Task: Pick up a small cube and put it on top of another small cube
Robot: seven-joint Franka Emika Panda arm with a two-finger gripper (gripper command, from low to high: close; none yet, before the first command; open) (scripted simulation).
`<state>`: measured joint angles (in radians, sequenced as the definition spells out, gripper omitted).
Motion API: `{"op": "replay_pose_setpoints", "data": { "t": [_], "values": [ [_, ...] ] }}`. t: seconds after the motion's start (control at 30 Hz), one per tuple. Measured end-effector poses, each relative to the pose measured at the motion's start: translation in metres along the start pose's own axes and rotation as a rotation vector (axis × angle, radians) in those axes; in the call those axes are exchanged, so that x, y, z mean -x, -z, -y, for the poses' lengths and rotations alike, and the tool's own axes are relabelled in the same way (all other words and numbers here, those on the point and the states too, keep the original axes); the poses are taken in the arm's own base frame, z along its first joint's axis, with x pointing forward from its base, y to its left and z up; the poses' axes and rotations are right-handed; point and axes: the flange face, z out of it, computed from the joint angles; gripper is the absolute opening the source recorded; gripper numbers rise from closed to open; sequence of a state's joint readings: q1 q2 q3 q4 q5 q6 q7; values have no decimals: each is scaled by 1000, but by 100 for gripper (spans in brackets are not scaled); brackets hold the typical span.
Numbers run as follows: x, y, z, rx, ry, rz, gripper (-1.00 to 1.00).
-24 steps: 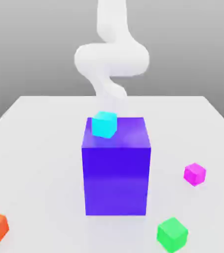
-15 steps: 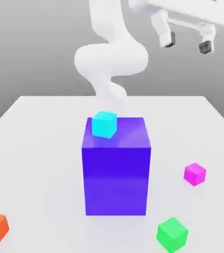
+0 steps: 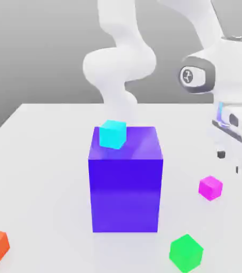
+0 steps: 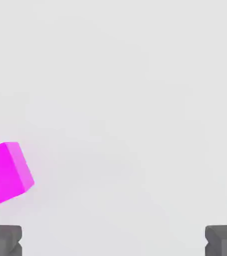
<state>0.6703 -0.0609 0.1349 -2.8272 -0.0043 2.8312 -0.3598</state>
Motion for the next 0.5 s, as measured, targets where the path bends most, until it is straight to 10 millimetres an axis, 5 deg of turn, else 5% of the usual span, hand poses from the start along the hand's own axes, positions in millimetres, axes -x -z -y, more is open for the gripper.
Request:
{"op": "replay_pose_setpoints", "data": {
  "t": [0.1, 0.3, 0.33, 0.5],
  "values": [
    [10, -35, 38, -32, 174, 45, 0],
    [18, -88, 32, -37, 163, 53, 0],
    [19, -94, 33, -37, 163, 54, -100],
    [20, -95, 33, -38, 163, 56, -100]
  ]
}}
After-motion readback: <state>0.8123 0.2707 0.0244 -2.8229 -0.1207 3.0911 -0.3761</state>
